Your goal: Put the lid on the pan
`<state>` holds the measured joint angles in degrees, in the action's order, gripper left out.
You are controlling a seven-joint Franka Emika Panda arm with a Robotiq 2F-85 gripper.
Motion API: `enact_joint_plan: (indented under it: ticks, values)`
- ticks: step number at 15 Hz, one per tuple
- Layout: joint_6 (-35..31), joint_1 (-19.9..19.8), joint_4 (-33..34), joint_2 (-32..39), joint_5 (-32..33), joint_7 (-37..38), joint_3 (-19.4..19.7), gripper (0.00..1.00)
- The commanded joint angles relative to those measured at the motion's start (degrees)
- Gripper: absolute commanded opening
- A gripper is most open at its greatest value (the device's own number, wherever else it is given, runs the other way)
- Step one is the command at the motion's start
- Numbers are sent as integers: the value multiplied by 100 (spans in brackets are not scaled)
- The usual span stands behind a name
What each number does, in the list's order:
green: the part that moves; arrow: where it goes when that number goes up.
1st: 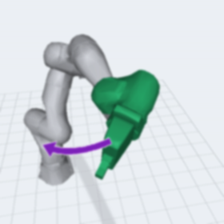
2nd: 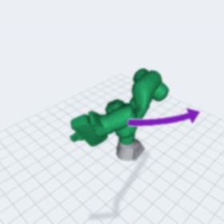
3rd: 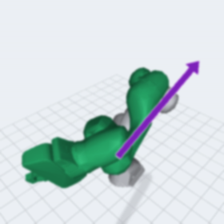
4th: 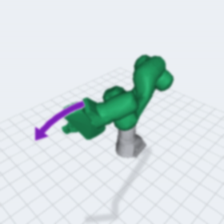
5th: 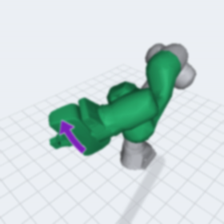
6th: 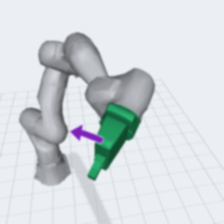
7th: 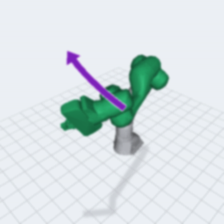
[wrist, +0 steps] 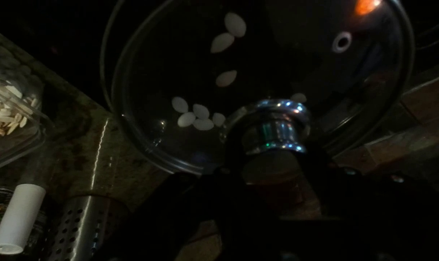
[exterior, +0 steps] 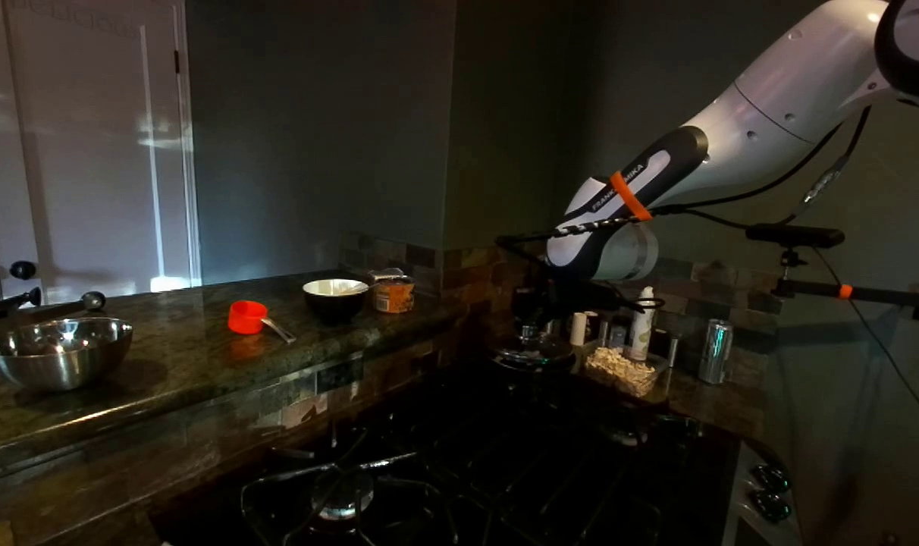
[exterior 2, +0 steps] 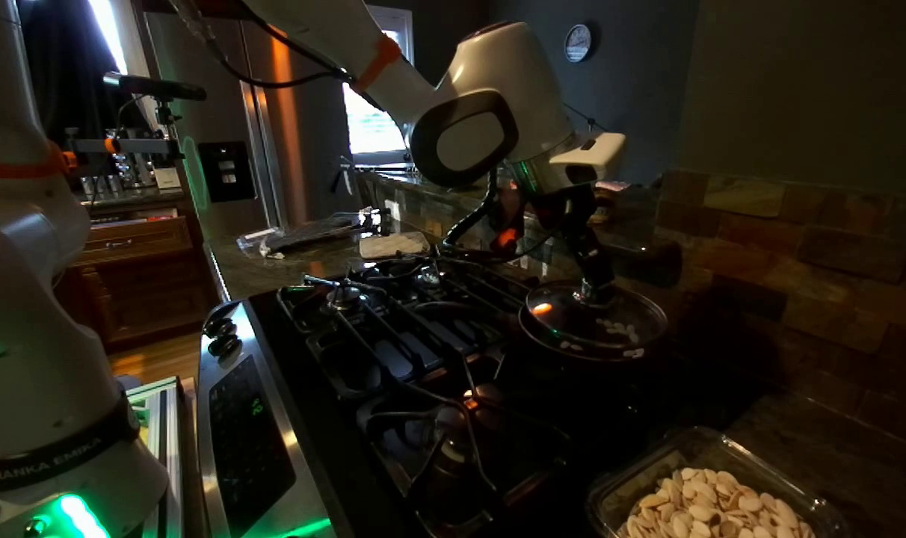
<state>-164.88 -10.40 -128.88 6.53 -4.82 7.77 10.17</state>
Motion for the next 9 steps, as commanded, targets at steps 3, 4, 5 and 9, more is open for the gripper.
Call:
enact_joint_plan:
  ticks: [3,4,5,9]
  values:
    - [-74,-5,100,91,-182,34,-3,23]
    - [-64,-6,104,107,-183,31,-3,23]
    - [-68,-2,109,129,-156,43,8,23]
    - [-95,-1,118,172,-182,31,-5,23]
